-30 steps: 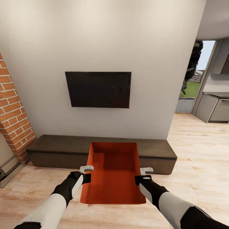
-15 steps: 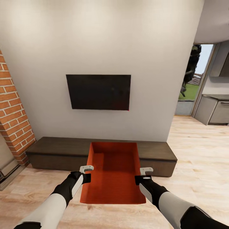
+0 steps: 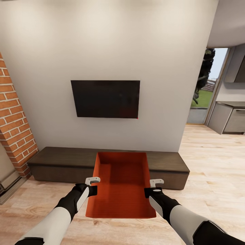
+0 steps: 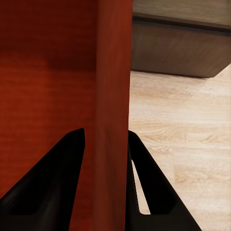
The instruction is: Move the two storage containers from the living room to the garage. In the garage, place one container on the floor and stack the other container on top of it (either order is fine).
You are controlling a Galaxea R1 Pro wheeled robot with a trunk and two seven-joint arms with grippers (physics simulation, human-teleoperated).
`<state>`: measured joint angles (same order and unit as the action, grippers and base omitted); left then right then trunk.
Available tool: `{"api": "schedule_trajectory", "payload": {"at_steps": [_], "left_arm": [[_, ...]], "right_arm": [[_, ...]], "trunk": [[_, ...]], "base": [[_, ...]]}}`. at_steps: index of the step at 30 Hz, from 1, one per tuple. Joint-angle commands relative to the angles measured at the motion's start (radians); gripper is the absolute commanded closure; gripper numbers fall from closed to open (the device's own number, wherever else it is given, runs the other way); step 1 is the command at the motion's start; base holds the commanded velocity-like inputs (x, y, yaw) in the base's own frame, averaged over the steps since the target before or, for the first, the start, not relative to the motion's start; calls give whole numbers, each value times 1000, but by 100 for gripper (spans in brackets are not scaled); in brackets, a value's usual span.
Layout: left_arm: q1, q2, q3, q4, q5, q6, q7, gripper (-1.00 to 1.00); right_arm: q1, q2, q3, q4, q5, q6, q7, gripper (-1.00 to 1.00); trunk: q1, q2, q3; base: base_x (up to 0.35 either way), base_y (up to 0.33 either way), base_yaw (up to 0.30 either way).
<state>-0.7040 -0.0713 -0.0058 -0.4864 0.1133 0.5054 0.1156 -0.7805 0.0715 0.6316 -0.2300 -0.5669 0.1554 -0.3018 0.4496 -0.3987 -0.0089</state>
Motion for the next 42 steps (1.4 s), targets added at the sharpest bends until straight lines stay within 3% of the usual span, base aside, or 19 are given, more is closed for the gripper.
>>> {"api": "schedule_trajectory", "payload": {"at_steps": [1,19,42], "left_arm": [[0,-1,9,-1,-18,7,12,100],[0,-1,10,-1,-18,7,12,100],[0,-1,9,-1,-17,7,12,100]], "right_arm": [[0,5,8,-12,-4,6,-7,100],[0,5,7,-12,-4,7,-7,100],[0,5,7,-11,-5,6,-8,100]], "trunk": [[0,-1,-1],[0,-1,-1],[0,-1,-1]], "base": [[0,0,0],[0,0,-10],[0,0,-276]]}}
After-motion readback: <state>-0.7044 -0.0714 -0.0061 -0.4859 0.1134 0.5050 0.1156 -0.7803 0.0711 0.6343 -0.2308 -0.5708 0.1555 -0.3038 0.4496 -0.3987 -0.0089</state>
